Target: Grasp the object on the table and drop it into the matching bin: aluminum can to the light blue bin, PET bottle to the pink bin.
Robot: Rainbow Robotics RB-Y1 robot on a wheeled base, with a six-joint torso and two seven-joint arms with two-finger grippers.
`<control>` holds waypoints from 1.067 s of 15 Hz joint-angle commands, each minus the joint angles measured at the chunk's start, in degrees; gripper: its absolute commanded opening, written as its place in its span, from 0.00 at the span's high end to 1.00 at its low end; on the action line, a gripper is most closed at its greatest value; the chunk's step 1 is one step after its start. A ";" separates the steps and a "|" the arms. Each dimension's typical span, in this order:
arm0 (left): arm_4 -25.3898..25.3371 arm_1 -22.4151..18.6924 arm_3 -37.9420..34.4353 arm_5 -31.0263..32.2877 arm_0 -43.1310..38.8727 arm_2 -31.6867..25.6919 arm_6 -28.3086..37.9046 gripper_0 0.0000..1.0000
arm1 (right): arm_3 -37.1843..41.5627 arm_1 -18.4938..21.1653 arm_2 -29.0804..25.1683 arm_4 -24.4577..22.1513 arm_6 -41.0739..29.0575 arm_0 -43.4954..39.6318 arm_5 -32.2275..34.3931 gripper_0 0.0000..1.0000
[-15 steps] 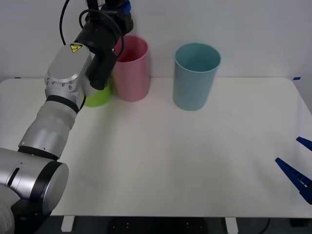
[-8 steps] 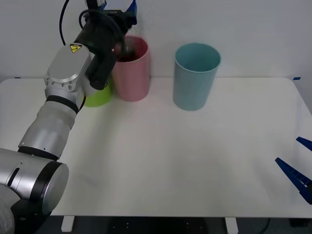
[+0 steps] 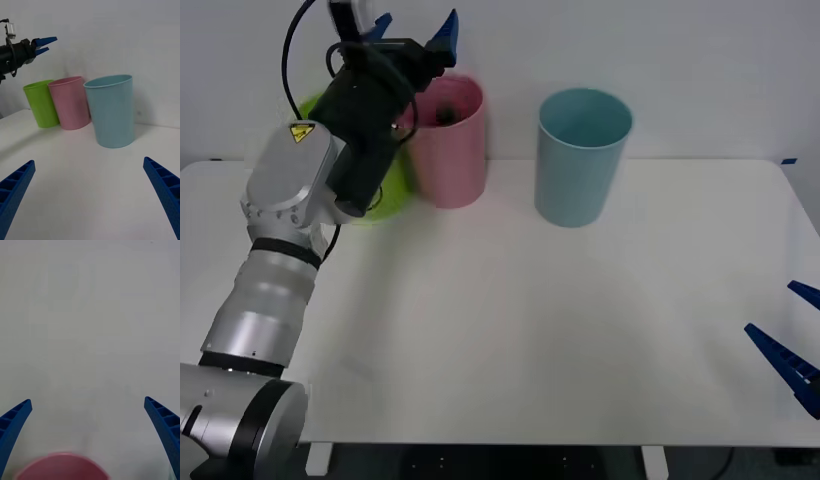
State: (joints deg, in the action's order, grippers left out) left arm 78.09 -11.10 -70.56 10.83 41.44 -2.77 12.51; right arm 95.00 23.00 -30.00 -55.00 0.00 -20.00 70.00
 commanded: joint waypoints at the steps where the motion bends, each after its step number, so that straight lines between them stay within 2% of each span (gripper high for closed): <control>1: -1.97 -0.94 -6.69 2.44 -5.93 -0.57 -0.12 0.00 | 0.00 0.00 0.00 0.00 0.00 0.00 0.00 0.00; 7: -7.95 -4.81 -17.15 9.65 -17.88 -2.33 -1.00 0.00 | 0.00 0.00 0.00 0.00 0.00 0.00 0.00 0.00; 16: -15.24 -11.40 -21.46 27.05 -31.33 -13.14 -3.20 0.00 | 0.00 0.00 0.00 0.00 0.00 0.00 0.00 0.00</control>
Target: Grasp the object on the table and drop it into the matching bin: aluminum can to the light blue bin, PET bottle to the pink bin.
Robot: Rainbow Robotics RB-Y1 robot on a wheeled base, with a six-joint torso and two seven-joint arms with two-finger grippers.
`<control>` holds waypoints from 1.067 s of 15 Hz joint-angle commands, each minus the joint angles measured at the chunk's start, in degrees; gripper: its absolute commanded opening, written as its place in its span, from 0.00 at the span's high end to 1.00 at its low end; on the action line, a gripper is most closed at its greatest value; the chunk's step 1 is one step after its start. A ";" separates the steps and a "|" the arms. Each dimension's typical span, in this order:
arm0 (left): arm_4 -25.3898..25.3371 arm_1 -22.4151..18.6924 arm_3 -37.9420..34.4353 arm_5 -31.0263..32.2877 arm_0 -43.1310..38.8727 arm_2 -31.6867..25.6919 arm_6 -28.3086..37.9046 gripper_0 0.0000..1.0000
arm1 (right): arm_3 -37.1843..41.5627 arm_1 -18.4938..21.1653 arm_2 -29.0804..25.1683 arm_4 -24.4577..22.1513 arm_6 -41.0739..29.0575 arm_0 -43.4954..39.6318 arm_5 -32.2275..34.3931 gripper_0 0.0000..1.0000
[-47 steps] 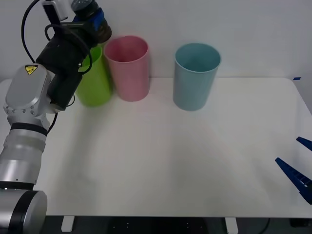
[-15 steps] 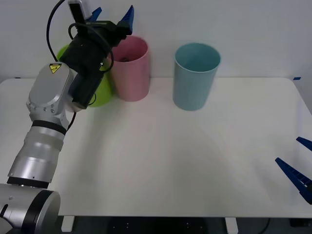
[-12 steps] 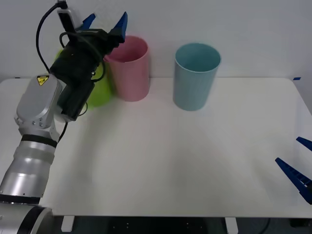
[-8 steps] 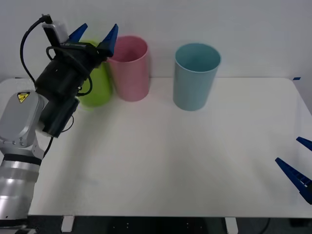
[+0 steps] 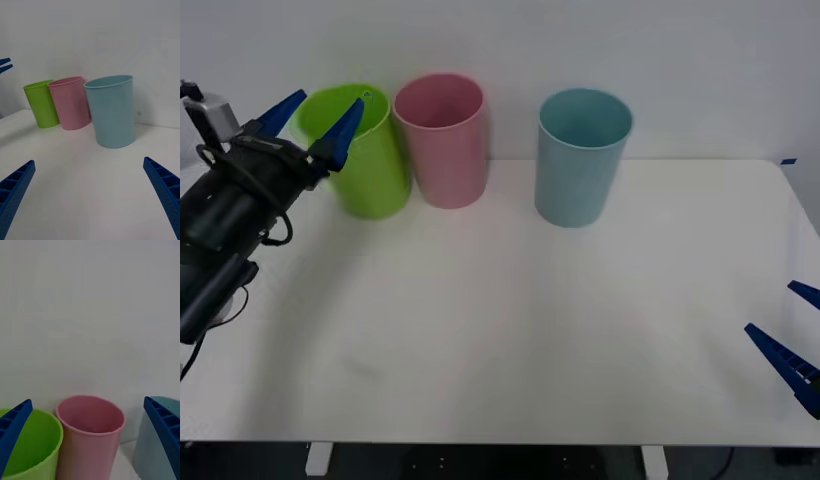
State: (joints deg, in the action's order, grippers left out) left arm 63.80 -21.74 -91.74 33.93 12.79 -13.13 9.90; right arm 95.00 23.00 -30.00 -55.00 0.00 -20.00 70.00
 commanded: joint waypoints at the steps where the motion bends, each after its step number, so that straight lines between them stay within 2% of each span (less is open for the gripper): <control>1: -1.22 -1.11 -0.36 6.94 -4.09 -4.80 -0.84 0.00 | 0.00 0.00 0.00 0.00 0.00 0.00 0.00 0.00; 7: -5.09 -6.29 -0.36 18.81 -12.70 -12.53 -1.72 0.00 | 0.00 0.00 0.00 0.00 0.00 0.00 0.00 0.00; 11: -5.70 -7.44 -0.54 25.58 -17.54 -17.54 -2.78 0.00 | 0.00 0.00 0.00 0.00 0.00 0.00 0.00 0.00; 16: -8.86 -11.04 -1.51 28.04 -24.13 -19.12 -5.33 0.00 | 0.00 0.00 0.00 0.00 0.00 0.00 0.00 0.00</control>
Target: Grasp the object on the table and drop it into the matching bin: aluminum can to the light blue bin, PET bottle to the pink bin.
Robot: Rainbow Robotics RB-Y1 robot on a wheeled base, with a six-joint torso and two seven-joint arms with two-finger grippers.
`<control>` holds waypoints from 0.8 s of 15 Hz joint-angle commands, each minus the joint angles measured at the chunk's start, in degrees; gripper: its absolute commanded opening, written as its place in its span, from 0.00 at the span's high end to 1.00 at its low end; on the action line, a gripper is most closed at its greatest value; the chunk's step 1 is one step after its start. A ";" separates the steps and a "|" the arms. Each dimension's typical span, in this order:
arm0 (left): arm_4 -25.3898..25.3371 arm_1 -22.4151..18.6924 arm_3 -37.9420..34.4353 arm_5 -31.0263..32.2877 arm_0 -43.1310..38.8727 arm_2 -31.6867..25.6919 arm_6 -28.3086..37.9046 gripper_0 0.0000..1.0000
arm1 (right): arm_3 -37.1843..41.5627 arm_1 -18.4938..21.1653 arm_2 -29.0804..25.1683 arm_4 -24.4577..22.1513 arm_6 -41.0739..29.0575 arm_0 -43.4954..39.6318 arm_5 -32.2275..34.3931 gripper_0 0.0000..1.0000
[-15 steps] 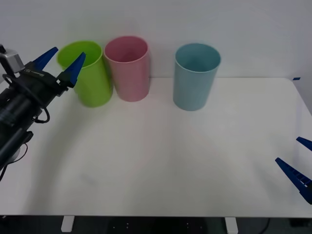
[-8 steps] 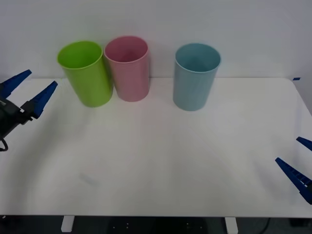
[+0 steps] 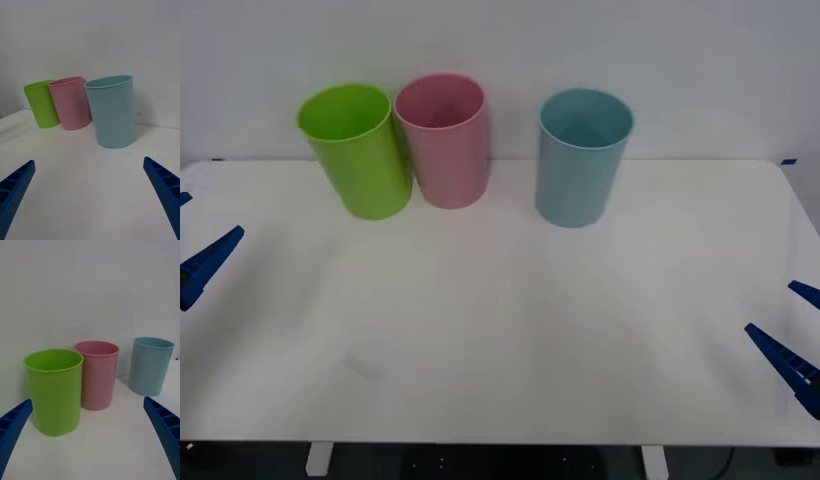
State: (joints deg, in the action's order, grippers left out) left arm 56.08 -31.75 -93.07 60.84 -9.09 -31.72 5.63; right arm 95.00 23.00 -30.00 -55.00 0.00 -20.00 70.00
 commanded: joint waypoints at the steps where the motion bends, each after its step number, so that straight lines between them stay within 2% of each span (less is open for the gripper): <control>1: -2.11 -1.47 -0.18 1.56 -3.56 -0.89 -2.38 0.00 | 0.00 0.00 0.00 0.00 0.00 0.00 0.00 0.00; 5: -5.54 -2.62 -0.18 2.88 -8.75 -2.03 -5.63 0.00 | 0.00 0.00 0.00 0.00 0.00 0.00 0.00 0.00; 12: -7.03 -2.97 -2.12 5.43 -18.95 -4.49 -6.86 0.00 | 0.00 0.00 0.00 0.00 0.00 0.00 0.00 0.00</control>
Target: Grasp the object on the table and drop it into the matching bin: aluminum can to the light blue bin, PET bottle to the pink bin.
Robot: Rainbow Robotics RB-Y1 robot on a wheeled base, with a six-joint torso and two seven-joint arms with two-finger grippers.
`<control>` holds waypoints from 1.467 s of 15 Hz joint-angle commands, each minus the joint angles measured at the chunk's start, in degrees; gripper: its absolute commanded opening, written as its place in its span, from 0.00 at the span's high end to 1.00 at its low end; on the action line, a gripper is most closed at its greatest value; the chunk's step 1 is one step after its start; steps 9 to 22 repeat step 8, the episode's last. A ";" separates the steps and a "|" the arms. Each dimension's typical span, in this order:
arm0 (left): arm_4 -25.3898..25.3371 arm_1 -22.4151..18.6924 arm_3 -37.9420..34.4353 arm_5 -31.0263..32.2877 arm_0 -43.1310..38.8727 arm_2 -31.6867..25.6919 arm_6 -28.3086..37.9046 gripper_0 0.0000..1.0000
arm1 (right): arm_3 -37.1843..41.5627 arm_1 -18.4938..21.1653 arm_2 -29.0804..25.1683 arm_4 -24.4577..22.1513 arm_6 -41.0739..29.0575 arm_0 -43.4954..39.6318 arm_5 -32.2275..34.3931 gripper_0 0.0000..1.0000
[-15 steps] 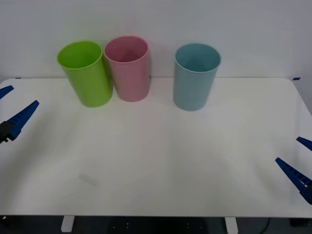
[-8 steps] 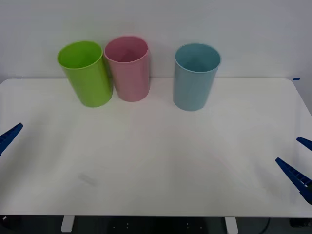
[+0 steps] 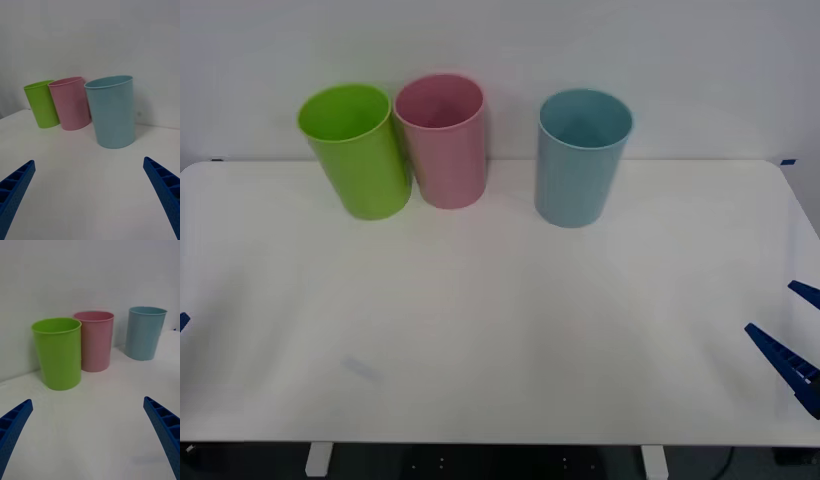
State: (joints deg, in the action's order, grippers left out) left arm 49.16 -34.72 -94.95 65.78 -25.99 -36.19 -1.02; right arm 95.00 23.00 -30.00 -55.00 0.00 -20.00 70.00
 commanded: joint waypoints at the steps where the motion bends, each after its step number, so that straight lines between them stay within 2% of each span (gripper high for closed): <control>1: -0.21 0.00 -0.14 0.84 -2.84 0.07 -0.30 0.00 | 0.00 0.00 0.00 0.00 0.00 0.00 0.00 0.00; 22: -0.12 0.00 -0.14 1.28 -4.07 1.04 -0.21 0.00 | 0.00 0.00 0.00 0.00 0.00 0.00 0.00 0.00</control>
